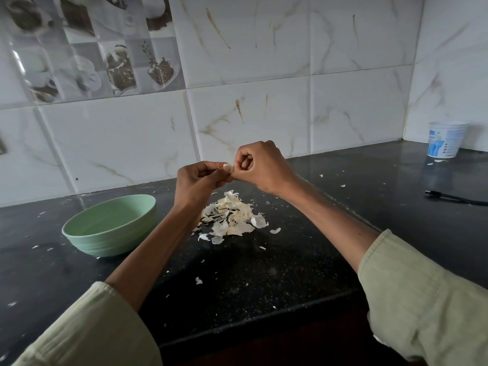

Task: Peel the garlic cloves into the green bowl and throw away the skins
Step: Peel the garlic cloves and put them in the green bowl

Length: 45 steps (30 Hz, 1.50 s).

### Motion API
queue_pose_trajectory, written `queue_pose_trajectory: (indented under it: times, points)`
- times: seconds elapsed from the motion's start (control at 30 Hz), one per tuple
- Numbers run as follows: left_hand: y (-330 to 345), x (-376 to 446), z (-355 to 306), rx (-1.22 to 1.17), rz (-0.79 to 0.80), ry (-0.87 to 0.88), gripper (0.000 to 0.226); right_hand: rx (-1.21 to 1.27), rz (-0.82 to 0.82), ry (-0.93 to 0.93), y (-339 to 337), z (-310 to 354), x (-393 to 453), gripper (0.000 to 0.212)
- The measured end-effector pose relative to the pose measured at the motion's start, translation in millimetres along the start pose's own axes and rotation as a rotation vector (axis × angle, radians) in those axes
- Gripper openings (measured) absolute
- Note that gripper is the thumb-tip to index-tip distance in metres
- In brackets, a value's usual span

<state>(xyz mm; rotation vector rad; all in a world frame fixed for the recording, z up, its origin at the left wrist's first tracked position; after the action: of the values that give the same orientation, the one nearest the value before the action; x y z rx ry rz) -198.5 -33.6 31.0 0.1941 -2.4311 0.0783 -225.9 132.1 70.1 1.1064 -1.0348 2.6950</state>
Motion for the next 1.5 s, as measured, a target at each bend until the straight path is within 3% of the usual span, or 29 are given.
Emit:
queue_pose_trajectory:
  times: [0.17,0.33,0.47,0.63,0.93,1.5]
  points:
    - [5.9,-0.9,2.7,0.015,0.065,-0.007,0.014,0.020,-0.029,0.004,-3.9,-1.6,1.0,0.021]
    - [11.9,-0.6,4.1,-0.057,0.099,-0.073,0.012,0.073,0.026,0.026,-2.4,-4.7,3.2,0.015]
    - [5.5,3.0,5.1,-0.132,0.093,-0.074,0.012,0.249,0.140,0.159,-1.2,-8.2,2.9,0.047]
    - [1.3,3.9,3.2,-0.106,0.094,-0.022,0.013,0.315,0.190,0.125,-1.6,-8.8,6.0,0.019]
    - [-1.9,4.9,-1.3,-0.002,0.075,0.050,0.023,0.407,0.197,0.104,1.9,-10.9,7.5,0.020]
    - [-2.0,4.3,-3.9,-0.108,0.103,0.052,0.025,0.522,0.310,0.166,6.0,-13.4,5.4,0.019]
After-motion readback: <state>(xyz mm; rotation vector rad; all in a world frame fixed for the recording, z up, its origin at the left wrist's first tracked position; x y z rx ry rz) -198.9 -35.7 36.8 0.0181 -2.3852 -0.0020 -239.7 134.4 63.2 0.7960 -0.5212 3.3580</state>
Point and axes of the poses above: each hand's wrist, its own x-axis towards the middle knuckle, its own y-axis out of the palm, z = x × y, the point moved 6 cm from there along x, towards the middle knuckle, and after that the axes turned 12 degrees about y, right-handed, at the moved point
